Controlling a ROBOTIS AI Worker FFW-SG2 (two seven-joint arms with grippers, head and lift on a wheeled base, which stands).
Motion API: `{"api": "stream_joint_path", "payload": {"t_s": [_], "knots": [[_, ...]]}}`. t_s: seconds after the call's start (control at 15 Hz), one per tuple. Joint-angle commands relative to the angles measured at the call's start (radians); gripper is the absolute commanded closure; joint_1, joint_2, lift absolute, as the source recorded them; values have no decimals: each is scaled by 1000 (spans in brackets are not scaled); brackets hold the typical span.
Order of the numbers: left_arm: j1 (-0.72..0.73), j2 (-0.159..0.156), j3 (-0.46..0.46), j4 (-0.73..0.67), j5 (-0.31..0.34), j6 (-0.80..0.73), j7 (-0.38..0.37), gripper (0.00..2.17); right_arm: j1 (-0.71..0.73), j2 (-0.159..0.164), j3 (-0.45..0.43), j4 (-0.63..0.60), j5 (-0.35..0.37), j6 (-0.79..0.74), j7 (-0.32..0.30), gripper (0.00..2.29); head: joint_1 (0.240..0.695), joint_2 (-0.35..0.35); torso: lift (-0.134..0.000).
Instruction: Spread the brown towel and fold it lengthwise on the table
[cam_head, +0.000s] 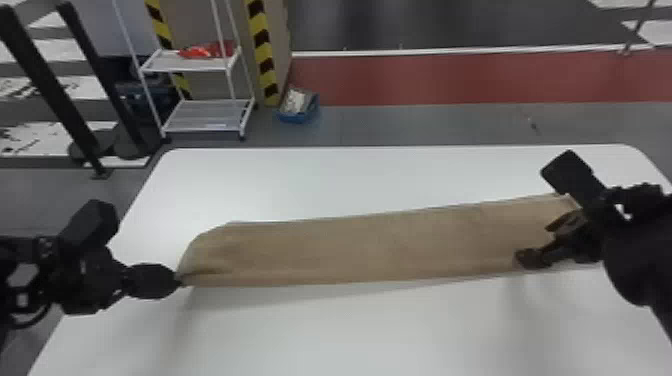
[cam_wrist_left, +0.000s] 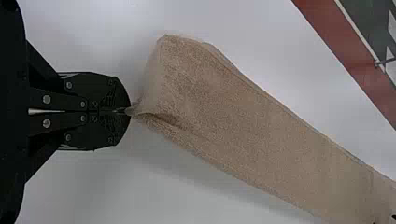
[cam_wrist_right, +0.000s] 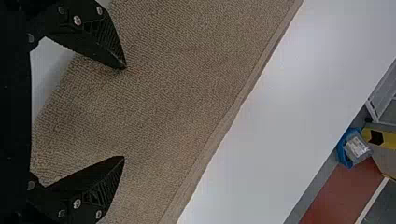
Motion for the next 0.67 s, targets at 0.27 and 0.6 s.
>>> {"api": "stream_joint_path", "payload": {"t_s": [0.27,0.6], "knots": [[1,33,12,25,-33,-48,-8,1835,1,-3,0,9,12,-6,-1,218,695,98,-124],[3,51,21,43,-51,-100,-8,1632,4,-3,0,10,21,-6,0,218,695,111,-124]]}}
